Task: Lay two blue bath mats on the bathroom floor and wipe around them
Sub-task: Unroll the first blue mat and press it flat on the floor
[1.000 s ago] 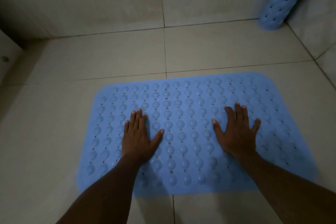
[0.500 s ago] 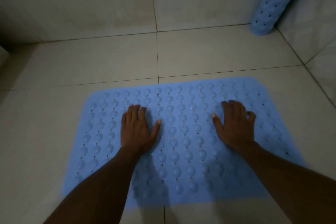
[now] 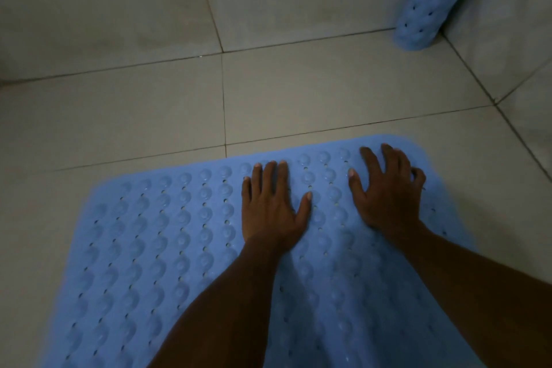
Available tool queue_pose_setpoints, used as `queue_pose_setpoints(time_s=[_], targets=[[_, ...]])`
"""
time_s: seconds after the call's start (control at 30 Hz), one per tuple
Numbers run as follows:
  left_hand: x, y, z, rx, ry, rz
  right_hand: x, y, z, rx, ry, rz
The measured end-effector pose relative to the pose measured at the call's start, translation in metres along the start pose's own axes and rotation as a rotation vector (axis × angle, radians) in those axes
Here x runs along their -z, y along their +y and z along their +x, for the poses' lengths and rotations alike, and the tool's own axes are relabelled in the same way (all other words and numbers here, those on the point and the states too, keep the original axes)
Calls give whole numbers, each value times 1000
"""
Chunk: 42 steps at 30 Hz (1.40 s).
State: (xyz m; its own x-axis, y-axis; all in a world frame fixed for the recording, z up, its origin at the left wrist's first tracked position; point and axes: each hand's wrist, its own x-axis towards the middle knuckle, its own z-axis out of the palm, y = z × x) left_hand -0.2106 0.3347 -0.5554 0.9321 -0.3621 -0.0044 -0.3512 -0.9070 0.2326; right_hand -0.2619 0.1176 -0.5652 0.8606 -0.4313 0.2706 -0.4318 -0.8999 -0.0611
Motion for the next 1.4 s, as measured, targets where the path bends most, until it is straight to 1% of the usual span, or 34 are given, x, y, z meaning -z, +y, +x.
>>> queue_pose_setpoints(time_s=[0.17, 0.3, 0.6, 0.77, 1.0, 1.13, 1.2, 1.27, 1.4], targets=[[3, 3, 1, 17, -29, -13, 4, -2, 6, -31, -60, 11], [4, 2, 1, 25, -57, -9, 0, -1, 7, -4, -75, 5], [10, 1, 4, 43, -113, -21, -1, -4, 8, 2, -37, -6], [10, 0, 6, 51, -84, -31, 0, -4, 7, -1, -38, -1], [11, 1, 5, 43, -104, -10, -1, -4, 4, 0, -59, 6], [8, 1, 3, 34, -51, 1, -2, -5, 2, 4, -61, 17], [8, 1, 2, 24, -58, 3, -3, -6, 0, -8, -92, 7], [9, 0, 1, -4, -111, 16, -1, -11, 0, -50, -154, 12], [20, -23, -5, -135, -234, 64, 4, -22, -12, -91, -290, 35]])
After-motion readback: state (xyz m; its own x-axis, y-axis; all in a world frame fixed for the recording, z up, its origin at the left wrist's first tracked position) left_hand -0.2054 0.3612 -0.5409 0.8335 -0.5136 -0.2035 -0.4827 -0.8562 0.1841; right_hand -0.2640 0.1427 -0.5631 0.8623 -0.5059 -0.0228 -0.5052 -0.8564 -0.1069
